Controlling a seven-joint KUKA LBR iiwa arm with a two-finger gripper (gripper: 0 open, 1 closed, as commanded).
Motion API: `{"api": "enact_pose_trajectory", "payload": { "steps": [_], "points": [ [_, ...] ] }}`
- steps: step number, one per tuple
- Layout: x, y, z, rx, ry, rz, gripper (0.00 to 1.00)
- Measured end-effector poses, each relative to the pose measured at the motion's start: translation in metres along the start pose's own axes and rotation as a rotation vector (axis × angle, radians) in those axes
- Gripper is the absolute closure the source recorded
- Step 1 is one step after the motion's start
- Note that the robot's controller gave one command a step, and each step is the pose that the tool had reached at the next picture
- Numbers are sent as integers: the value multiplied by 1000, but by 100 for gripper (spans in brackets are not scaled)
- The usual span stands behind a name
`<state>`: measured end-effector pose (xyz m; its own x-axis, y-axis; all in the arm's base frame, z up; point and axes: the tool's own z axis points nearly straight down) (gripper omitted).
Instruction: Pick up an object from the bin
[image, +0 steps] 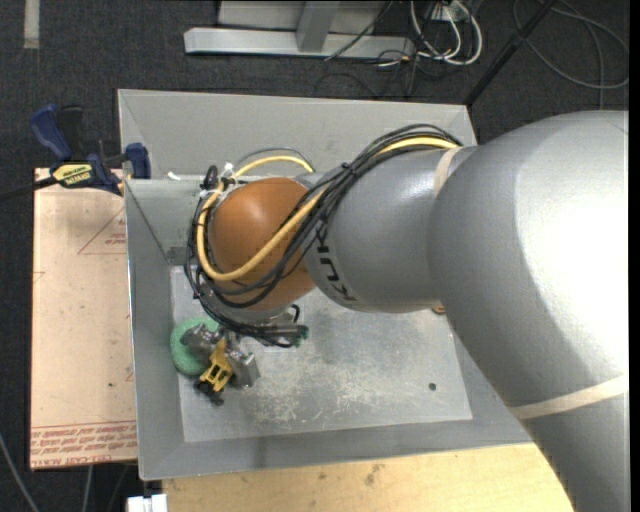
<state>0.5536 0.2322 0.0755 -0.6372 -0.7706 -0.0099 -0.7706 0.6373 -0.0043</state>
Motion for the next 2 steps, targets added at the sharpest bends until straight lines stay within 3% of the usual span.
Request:
{"api": "enact_pose_trajectory", "payload": {
  "steps": [1, 2],
  "points": [
    [0, 0, 0, 0, 0, 0, 100],
    [8, -15, -137, -4, 6, -11, 100]
  ]
}}
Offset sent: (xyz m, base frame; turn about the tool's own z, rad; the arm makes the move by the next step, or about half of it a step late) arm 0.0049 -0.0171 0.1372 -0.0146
